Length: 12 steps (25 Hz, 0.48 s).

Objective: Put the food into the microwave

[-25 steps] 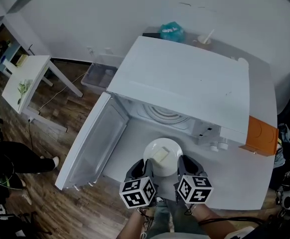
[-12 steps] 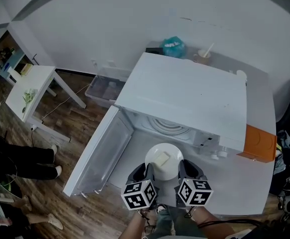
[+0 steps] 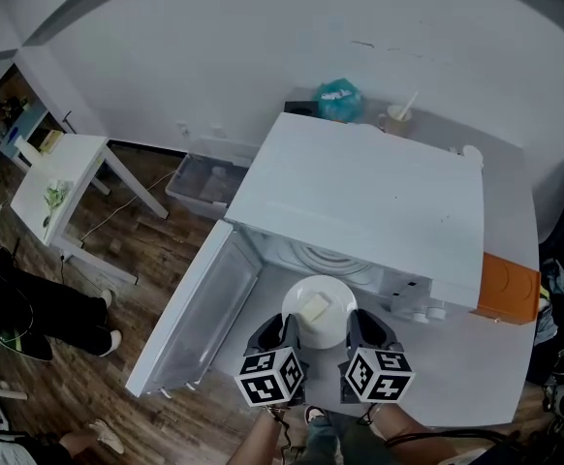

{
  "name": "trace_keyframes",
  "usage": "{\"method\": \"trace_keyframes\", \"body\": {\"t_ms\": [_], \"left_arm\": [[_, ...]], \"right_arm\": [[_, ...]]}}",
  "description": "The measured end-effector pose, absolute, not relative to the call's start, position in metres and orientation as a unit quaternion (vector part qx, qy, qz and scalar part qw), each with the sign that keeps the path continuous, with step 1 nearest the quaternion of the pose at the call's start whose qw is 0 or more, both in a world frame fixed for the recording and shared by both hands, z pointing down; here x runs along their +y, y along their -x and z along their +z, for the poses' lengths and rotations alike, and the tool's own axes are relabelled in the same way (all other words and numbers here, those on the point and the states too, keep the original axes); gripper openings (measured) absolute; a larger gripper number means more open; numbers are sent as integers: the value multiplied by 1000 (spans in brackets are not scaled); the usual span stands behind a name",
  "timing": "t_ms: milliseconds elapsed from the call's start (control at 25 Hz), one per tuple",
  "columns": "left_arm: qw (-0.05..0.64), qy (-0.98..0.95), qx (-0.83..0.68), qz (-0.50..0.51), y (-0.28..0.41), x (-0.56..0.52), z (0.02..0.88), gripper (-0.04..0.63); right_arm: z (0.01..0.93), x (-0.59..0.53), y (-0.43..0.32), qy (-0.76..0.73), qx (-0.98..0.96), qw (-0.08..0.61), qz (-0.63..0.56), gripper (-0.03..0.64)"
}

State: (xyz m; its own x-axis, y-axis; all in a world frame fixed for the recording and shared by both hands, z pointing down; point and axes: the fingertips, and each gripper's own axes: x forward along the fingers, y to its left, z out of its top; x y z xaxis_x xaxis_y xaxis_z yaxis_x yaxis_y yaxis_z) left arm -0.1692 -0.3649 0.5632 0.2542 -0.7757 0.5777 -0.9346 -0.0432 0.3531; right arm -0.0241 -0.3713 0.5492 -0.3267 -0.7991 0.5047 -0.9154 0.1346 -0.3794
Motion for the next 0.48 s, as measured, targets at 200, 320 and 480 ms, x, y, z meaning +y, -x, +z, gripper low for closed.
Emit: {"method": "trace_keyframes", "body": {"t_ms": [200,320,480], "left_arm": [[337,-719,-597,114,173,-379,561,80],[334,-722,-595,112,175,-387,562,80],[338,-725,-592,104,176,-396,563,80]], "right_arm": [[548,-382,28,-578,-747,82,318,49],[548,-387,30,-581,-746,77,316,49],[549,-396,30,-588,-740,69,318,49]]}}
